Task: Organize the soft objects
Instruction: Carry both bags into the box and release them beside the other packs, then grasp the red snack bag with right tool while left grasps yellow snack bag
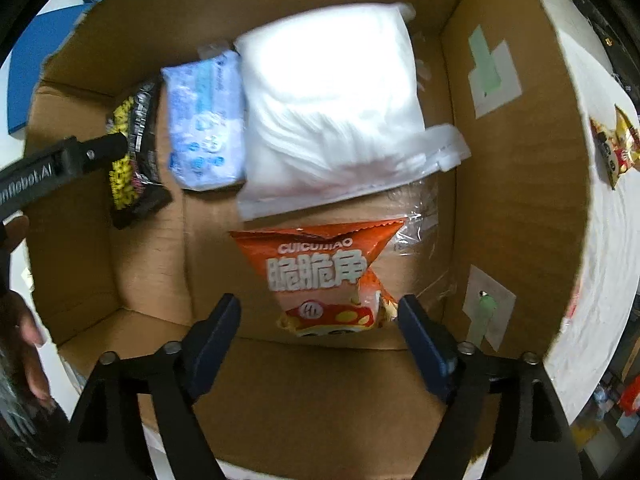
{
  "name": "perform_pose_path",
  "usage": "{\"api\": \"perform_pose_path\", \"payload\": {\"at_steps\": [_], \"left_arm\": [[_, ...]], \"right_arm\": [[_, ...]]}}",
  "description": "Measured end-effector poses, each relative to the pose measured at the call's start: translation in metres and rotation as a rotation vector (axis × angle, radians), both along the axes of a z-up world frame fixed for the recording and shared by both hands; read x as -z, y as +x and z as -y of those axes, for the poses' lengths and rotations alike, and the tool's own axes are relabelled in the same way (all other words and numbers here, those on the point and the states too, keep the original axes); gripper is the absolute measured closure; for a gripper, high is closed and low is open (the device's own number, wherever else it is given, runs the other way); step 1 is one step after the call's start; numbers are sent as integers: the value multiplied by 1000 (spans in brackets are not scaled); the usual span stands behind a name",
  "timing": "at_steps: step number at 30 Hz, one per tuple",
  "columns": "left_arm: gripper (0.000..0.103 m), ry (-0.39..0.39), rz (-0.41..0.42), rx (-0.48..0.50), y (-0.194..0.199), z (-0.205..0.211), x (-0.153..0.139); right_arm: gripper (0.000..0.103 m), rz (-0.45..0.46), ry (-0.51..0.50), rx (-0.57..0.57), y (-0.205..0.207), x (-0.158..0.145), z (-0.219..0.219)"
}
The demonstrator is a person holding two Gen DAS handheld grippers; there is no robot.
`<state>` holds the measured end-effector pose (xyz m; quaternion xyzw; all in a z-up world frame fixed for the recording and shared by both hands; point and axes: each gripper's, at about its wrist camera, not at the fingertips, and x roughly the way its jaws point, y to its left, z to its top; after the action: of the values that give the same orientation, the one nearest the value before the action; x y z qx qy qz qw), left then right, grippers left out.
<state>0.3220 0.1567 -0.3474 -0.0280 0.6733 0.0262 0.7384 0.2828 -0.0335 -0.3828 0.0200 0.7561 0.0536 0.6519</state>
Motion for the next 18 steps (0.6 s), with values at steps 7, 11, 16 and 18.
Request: {"api": "perform_pose_path", "payload": {"at_steps": [7,11,16,18], "left_arm": [[5,-14,59,-15,-28,-6,-33],[5,-17,103,-18,-46,-3,-57],[5,2,183,-16,-74,7,-94],[5,11,228,-12,-90,15,-116]], "right_arm": [[3,97,-32,-11,2,-35,-1],[0,141,-46,-19,-1,-58,1],[0,205,-56,-42,-16,-91,8],[0,233,-53,-53,-31,-109,14]]}}
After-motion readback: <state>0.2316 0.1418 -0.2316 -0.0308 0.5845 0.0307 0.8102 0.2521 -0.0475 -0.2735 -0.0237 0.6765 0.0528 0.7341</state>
